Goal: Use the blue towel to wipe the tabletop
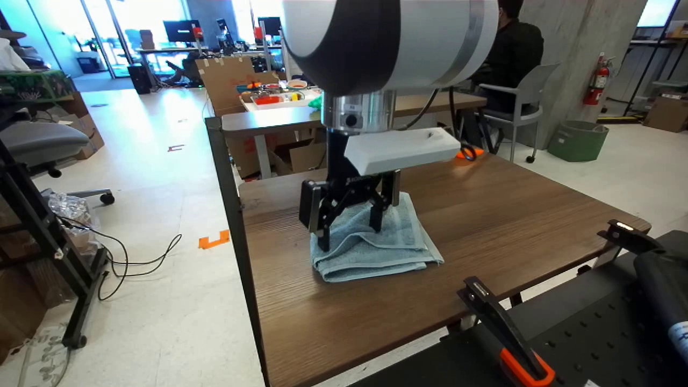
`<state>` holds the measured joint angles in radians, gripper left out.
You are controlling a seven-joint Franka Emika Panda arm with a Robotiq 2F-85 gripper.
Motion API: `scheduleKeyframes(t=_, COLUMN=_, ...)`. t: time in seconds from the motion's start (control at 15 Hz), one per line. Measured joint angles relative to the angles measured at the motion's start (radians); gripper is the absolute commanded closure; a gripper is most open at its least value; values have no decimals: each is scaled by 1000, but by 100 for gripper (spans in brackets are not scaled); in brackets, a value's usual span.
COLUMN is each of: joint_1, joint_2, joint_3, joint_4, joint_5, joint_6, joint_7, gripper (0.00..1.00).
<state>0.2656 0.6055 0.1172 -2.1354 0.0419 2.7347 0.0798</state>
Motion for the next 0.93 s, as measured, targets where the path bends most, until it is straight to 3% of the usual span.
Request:
scheduleKeyframes(t=0.6, joint_1=29, joint_2=41, joint_3=-31, joint_4=0, joint_5=-36, joint_6=33, joint_7=15, gripper=0)
scheduleKeyframes(t=0.73, joint_1=21, joint_2=41, joint_3=-9, joint_4=0, joint_5=-35, joint_6=27, joint_7=4, gripper=0)
scheduleKeyframes(t=0.93, joint_1=7, joint_2=45, joint_3=80, joint_4=-11, joint_5=-34, joint_6=8, joint_7=-49, gripper=0)
